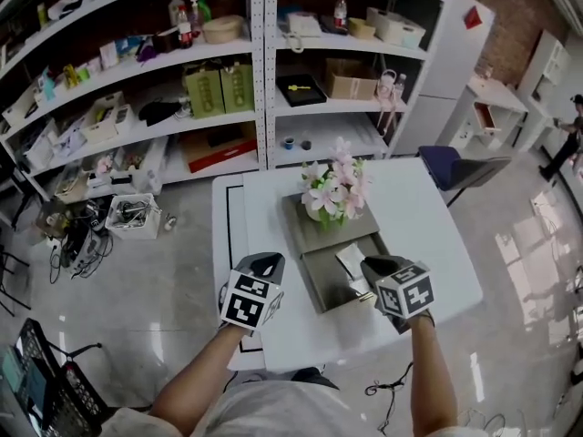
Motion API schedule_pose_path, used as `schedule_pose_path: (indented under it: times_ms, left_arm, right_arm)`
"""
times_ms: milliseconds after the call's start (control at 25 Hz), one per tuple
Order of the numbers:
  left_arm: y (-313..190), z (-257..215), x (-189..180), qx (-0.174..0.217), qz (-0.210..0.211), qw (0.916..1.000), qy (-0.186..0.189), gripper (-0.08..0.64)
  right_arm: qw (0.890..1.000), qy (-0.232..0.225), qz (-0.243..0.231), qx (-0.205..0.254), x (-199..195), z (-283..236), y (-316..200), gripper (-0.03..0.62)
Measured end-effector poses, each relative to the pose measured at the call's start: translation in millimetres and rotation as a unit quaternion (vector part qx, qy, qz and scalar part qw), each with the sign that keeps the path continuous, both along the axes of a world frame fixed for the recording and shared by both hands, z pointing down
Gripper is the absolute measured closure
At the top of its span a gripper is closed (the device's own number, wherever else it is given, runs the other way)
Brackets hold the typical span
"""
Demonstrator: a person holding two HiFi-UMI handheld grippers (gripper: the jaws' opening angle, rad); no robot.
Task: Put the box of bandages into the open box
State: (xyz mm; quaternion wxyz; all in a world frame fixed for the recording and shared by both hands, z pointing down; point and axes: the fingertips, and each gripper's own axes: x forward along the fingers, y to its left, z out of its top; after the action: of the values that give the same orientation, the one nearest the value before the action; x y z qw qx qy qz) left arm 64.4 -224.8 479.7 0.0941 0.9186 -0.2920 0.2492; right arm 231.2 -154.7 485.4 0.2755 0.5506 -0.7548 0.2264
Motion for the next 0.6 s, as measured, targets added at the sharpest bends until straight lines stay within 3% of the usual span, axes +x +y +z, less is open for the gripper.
schedule_pose_path:
  times_ms: [600]
  left_arm:
    - [28, -24, -1, 0.014, 0.083, 0.9959, 0.033, 0.555]
  right_arm:
    - [0.986, -0.031, 0.142, 0.082, -30, -57, 65, 0.581]
